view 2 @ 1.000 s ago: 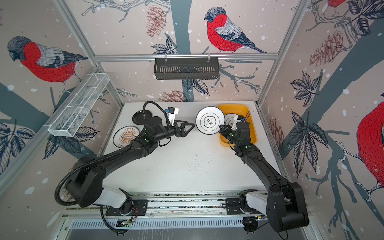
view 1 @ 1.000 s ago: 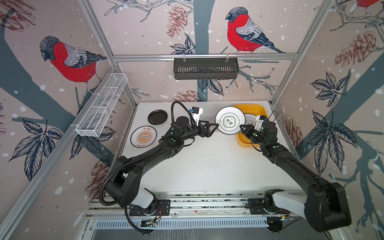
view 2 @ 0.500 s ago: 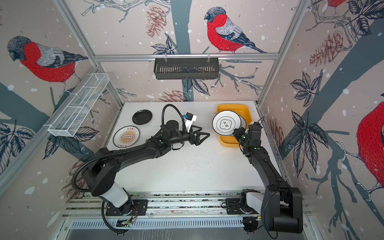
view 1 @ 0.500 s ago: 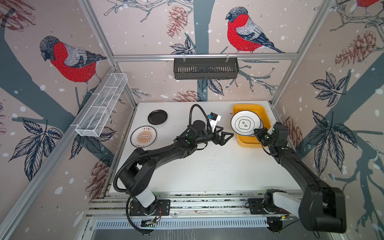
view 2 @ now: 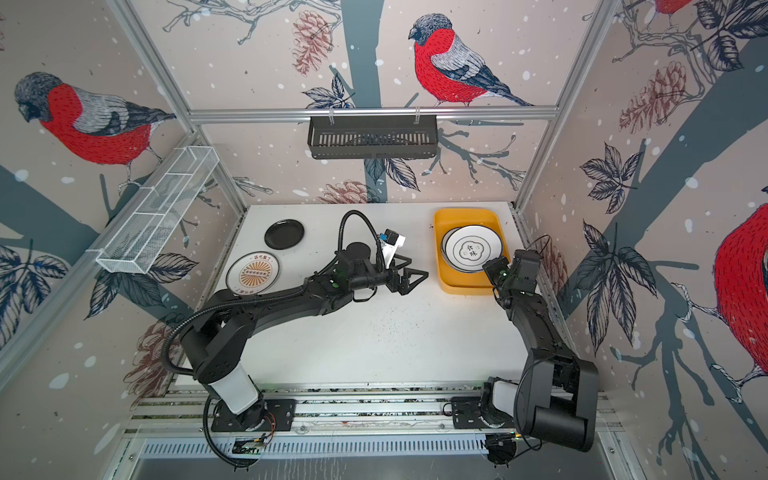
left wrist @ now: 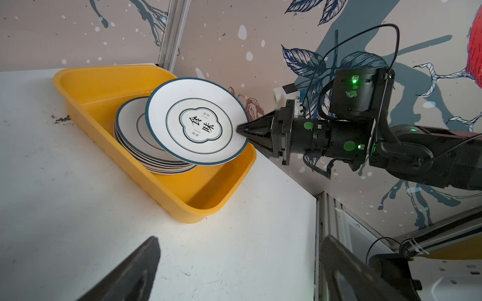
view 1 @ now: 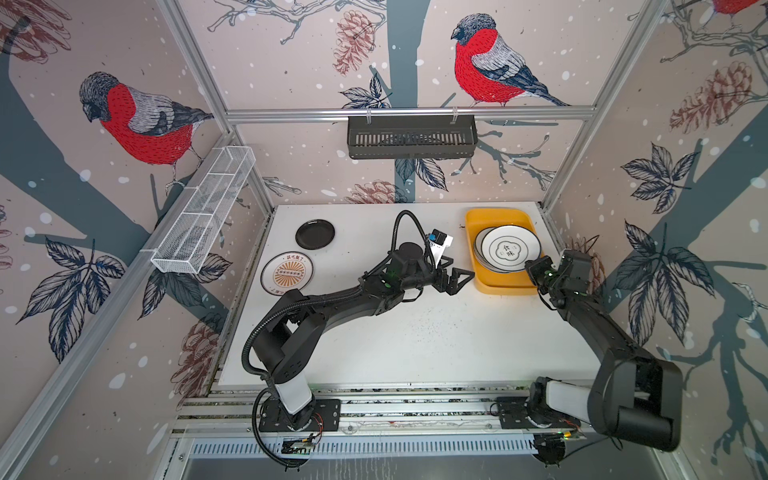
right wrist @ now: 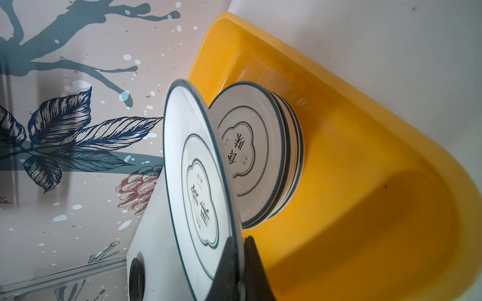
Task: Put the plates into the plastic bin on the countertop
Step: 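Carry the white plate into the bin with the right gripper while the left withdraws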
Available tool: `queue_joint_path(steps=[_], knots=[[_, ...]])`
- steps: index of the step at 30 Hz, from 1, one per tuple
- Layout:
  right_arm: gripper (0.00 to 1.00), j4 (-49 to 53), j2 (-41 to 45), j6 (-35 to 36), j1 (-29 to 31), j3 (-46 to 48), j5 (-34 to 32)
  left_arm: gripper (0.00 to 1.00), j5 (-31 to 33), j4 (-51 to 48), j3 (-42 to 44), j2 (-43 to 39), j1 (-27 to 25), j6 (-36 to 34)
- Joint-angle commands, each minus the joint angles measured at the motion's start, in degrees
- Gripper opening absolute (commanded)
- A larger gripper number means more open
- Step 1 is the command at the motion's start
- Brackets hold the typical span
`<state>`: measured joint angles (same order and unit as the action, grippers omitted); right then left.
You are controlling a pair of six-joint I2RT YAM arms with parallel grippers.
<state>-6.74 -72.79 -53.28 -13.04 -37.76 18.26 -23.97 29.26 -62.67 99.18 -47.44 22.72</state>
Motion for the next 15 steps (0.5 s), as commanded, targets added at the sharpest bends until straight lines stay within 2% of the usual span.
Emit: queue_joint_path(steps=[1, 15], knots=[[0.02, -4.43, -2.55, 1.26, -0.32, -1.28, 1.66, 0.96, 0.33, 0.28, -0.94, 0.88, -0.20, -1.83], [0.02, -12.00, -15.31, -0.59, -0.32, -6.13, 4.14, 0.96, 1.82, -3.59, -4.93, 3.80, -0.28, -3.91]])
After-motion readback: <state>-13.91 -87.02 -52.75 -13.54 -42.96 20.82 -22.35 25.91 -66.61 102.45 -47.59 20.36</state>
